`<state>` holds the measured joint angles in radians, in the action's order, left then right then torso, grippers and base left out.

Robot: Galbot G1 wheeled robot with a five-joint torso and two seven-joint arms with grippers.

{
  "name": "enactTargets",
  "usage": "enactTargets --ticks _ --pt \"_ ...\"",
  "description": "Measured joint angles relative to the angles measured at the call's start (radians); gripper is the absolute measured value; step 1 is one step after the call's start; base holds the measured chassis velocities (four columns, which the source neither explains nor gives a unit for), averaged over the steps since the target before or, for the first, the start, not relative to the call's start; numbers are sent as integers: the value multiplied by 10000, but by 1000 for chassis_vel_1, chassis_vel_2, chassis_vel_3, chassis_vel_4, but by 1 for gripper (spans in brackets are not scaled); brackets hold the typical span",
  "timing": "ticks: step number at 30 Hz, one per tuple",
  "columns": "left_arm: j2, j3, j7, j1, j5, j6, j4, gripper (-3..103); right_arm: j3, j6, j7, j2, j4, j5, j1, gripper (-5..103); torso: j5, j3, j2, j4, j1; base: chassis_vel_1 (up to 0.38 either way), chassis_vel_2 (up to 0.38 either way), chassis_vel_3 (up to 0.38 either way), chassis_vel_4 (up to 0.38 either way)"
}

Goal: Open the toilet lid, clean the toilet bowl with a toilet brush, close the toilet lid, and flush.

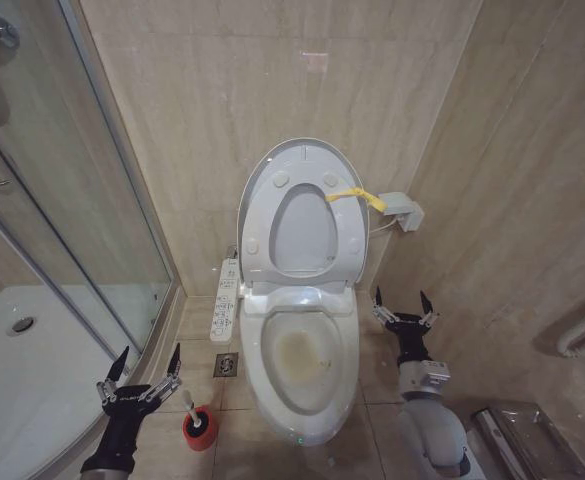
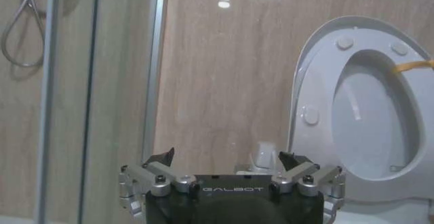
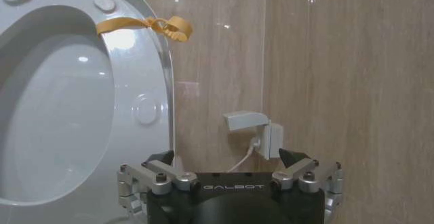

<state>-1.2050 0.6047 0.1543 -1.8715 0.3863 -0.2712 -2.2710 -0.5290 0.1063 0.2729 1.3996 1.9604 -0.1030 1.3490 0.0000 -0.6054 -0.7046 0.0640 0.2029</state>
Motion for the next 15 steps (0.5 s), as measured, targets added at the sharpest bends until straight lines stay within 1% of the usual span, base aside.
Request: enactTargets --ticks 7,12,15 --pt "-186 53 95 -163 -531 -229 -55 100 0 0 0 0 1 0 0 100 -1 0 0 0 0 0 0 0 0" --pt "-229 126 155 -145 -625 -337 -10 100 0 0 0 0 0 0 1 100 0 0 0 0 0 0 0 0 0" --pt "-163 325 163 -31 -612 -424 151 100 0 0 0 0 0 0 0 100 0 0 0 0 0 0 0 0 0"
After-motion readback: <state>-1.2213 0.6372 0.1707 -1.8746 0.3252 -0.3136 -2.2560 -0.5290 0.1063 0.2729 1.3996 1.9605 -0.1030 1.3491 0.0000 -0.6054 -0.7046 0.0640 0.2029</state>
